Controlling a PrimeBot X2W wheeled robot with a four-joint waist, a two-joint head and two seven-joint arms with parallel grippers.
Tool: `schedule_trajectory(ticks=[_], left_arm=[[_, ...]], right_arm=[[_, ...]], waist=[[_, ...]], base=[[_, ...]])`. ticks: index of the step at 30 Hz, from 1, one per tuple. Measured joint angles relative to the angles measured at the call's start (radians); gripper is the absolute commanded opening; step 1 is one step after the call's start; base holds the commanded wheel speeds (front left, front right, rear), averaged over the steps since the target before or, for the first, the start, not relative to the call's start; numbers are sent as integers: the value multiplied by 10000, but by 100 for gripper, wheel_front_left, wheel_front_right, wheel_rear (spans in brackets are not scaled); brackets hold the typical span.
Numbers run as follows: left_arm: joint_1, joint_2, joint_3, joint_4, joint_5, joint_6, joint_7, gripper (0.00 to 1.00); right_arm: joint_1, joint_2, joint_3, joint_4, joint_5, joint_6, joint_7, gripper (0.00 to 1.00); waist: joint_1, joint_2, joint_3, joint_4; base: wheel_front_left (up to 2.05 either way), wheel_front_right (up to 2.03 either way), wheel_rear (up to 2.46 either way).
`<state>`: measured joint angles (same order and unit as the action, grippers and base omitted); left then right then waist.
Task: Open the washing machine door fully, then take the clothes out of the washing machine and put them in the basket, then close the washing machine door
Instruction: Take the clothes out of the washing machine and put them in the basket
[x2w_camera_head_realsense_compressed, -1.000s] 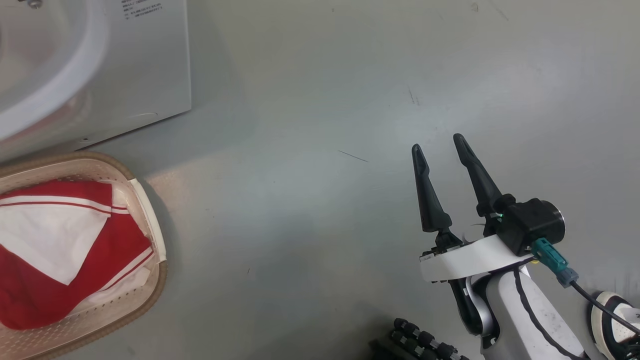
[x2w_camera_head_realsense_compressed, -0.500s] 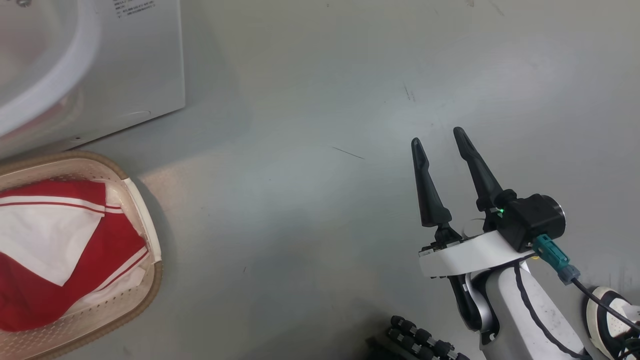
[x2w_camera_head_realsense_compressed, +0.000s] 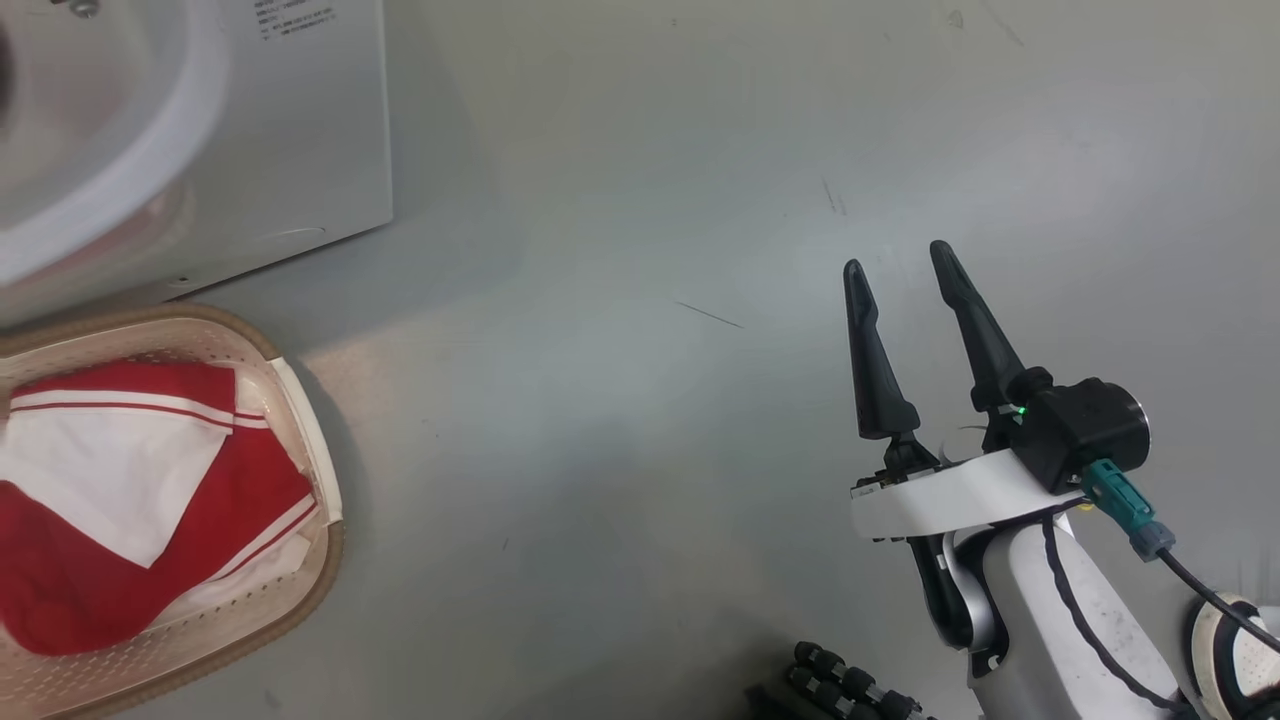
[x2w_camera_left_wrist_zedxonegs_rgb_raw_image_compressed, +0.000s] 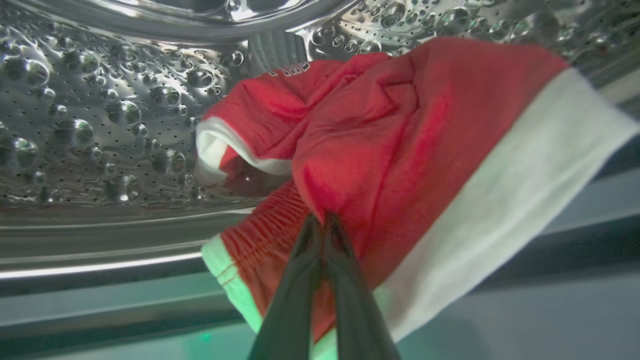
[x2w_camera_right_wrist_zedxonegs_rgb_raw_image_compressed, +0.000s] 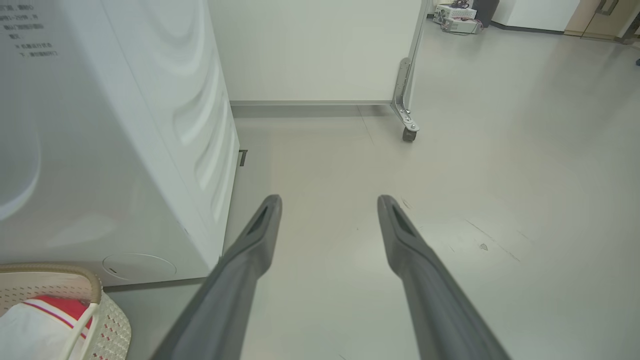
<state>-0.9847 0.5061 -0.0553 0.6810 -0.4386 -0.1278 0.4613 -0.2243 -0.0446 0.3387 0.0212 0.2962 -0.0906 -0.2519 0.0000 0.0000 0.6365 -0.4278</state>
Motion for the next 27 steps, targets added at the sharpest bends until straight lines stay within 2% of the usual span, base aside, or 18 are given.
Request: schedule_trajectory(ticks=[6,12,27], left_arm=[[19,-502,-167,100,0,0,-769,0],[324,-623,-650,150,278,0,-1634,0],[1499,-1534,-1682,96,-29,-2,-3444,0]], right_arm=[[-81,0,-150,8,-113,-2,0,100],[-128,-40,-339,77,-272,-2,0,100],[-106,-399,-604,441,-372,13,-2,100]], waist=[[0,0,-265,302],[0,0,-598,720],[0,0,-1672,1967]], base=[[0,0,0],[0,0,0],[0,0,0]])
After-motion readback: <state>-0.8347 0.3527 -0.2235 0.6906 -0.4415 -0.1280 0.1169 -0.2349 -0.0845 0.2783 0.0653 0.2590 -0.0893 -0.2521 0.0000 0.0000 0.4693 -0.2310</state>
